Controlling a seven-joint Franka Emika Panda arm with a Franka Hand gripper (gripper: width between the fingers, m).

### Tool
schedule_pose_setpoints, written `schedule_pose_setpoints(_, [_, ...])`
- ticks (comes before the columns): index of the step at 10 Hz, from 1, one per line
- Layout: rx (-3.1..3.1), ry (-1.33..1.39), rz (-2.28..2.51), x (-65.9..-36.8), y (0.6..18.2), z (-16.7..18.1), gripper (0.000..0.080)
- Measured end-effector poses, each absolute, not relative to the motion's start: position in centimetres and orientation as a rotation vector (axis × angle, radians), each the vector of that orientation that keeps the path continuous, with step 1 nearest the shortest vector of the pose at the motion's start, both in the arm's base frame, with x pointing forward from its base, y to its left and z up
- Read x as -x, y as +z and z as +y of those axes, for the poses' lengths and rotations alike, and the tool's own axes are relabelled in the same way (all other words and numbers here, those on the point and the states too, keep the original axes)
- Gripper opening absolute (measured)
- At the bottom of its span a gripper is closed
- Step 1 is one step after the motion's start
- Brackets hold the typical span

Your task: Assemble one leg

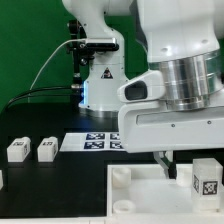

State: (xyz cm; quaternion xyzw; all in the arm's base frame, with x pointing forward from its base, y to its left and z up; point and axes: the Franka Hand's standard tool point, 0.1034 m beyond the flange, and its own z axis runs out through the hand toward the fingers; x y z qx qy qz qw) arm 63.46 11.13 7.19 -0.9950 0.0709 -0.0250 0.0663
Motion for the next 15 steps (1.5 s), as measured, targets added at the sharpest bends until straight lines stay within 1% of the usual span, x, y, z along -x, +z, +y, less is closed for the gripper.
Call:
schedule_pose_setpoints(1, [3.024,-0.09,0.087,-63.76,7.26,11.41,0.0649])
schedule_pose_setpoints(3, [3.018,-0.086,0.158,-63.76,7.23,11.3,0.064])
schedule_pose_setpoints(4, [3.015,-0.084,0.187,-63.76,7.23,11.32,0.0462])
schedule_pose_setpoints(5, [2.992,-0.072,0.367,-63.74,7.23,11.43,0.0293])
schedule_pose_setpoints(6, [2.966,-0.063,0.534,-63.77,7.22,11.24,0.0293])
schedule_pose_setpoints(7, [2.956,-0.059,0.585,-63.77,7.22,11.2,0.0293])
schedule_pose_setpoints(10, [2.641,-0.023,1.439,-63.5,7.05,10.84,0.0293])
schedule_pose_setpoints(12, [2.207,0.052,1.963,-63.01,6.96,10.5,0.0293])
schedule_pose_setpoints(15, [1.912,0.12,2.24,-62.85,6.95,10.72,0.0294])
